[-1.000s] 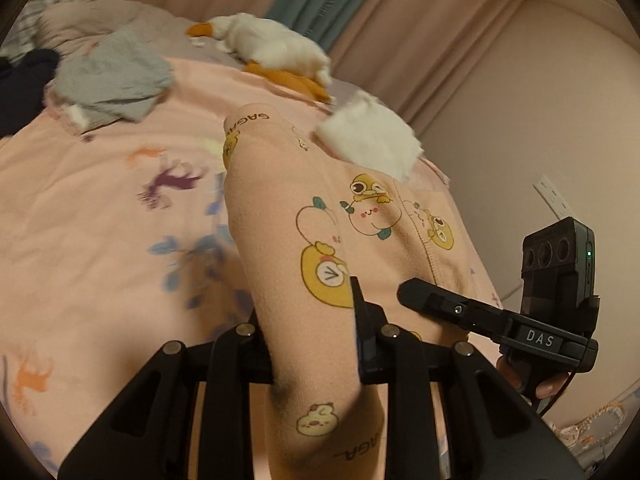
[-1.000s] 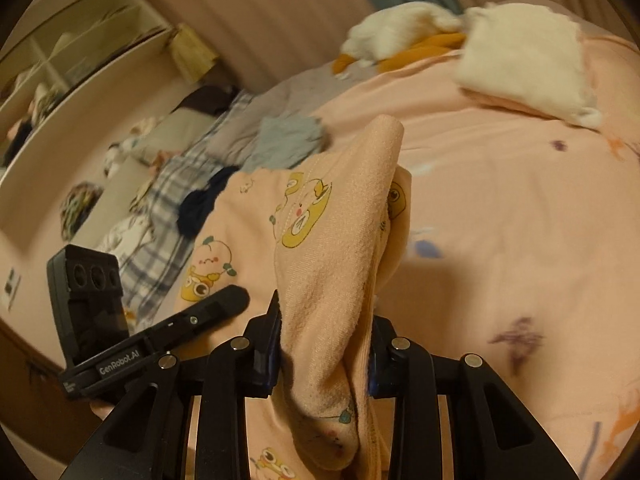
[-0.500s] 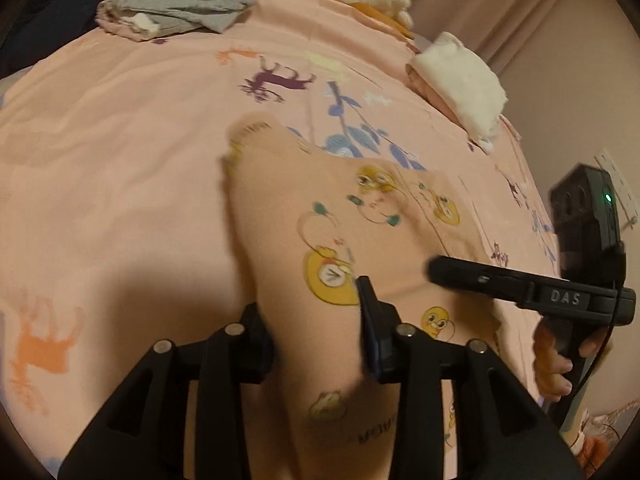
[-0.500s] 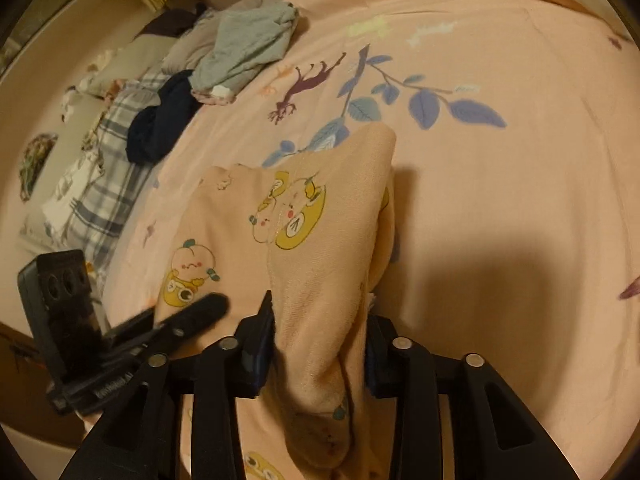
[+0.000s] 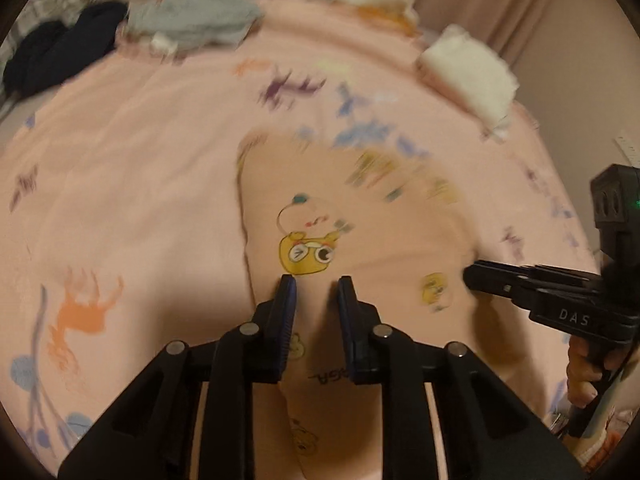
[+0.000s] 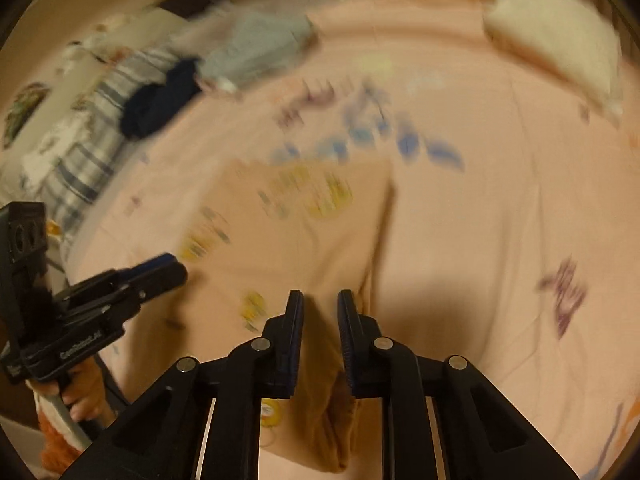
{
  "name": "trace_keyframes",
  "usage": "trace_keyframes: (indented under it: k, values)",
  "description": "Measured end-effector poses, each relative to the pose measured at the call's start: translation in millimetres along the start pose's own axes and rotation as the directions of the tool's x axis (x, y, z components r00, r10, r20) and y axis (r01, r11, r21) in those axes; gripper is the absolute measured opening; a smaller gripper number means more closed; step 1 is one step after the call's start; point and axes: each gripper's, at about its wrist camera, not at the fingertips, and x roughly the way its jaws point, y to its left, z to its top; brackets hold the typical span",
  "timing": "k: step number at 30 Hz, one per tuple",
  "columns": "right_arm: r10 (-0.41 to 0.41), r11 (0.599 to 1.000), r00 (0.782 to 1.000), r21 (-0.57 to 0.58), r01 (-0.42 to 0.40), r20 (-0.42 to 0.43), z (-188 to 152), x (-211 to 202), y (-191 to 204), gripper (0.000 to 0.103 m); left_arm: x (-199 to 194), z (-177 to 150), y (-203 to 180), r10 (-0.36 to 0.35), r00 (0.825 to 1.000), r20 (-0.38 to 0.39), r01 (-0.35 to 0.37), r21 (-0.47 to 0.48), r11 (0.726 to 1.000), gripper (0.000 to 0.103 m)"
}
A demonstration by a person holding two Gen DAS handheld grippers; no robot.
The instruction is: Fold small clothes
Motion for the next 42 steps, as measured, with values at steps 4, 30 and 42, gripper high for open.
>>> trace_keyframes:
  k: [4,30,42]
  values:
    - [0.004,1.000,1.000,0.028,-0.004,-0.006,-8,9,-10,0.020,-15,2,-3,0.048,0.999,0.021,-0.048,-0.002,0.999,0.020]
    - [-0.069,0.997,0.957,0.051,0.057,0.282,-31,-186,45,0.093,-201,-4,-119,0.062,0.929,0.366,-0.126,0.154,0.980,0.103]
    - [-0.094,0.992,0.964,0.100,0.071,0.250,-33,-180,40,0.093,-197,-1,-119,0.072,0.937,0.341,-0.127,0.141,0.982,0.103]
